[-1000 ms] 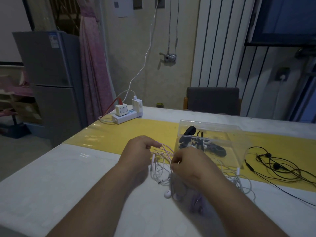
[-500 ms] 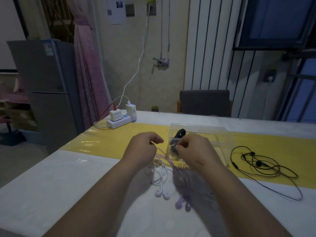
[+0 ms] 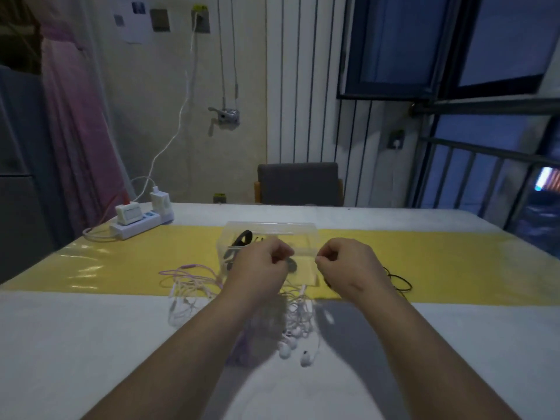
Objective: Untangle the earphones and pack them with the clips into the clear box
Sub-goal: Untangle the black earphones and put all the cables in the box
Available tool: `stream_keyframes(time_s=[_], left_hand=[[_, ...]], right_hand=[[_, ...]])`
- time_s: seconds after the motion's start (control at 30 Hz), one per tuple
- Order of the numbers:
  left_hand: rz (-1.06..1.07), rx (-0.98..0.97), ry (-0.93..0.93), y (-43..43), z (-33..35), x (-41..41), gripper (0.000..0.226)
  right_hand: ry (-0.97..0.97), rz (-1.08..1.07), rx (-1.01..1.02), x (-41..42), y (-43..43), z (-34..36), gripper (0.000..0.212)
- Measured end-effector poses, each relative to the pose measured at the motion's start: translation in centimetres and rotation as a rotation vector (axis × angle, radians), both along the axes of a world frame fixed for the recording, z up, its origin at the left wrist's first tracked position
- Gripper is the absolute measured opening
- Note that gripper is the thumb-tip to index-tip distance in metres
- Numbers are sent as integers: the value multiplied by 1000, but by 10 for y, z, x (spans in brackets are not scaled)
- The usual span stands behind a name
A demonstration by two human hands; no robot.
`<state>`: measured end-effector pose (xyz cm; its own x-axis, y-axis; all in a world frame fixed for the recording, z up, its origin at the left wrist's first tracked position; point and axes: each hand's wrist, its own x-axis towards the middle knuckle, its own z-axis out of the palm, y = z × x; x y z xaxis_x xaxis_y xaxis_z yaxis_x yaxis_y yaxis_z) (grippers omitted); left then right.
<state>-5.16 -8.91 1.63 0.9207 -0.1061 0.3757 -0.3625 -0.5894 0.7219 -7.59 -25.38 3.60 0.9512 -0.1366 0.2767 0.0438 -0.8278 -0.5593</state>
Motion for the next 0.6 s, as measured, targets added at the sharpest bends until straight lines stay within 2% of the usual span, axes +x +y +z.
stream_keyframes(time_s=[0.03, 0.17, 0.23, 0.33, 0.4, 0.47, 0.53, 0.6], left_hand=[[-14, 18, 0, -13, 0, -1, 24], [-16, 161, 1, -50, -4, 2, 26], [-33, 234, 18, -64, -5, 5, 26], [-97, 356, 64, -80, -10, 14, 31], [-130, 498, 96, -88, -11, 19, 38], [-156, 610, 143, -94, -12, 23, 42], [-163, 729, 168, -100, -15, 23, 43], [-129, 799, 113, -101, -19, 21, 37]], right_hand=[[70, -11, -20, -1, -13, -2, 21], [312, 3, -183, 3, -51, -13, 80], [360, -9, -272, 9, -63, -20, 94], [465, -27, -282, 21, -75, -27, 106], [510, -40, -263, 28, -82, -28, 109], [511, -44, -261, 31, -86, -29, 101], [492, -27, -197, 33, -90, -33, 87], [478, 11, -75, 32, -92, -38, 64]])
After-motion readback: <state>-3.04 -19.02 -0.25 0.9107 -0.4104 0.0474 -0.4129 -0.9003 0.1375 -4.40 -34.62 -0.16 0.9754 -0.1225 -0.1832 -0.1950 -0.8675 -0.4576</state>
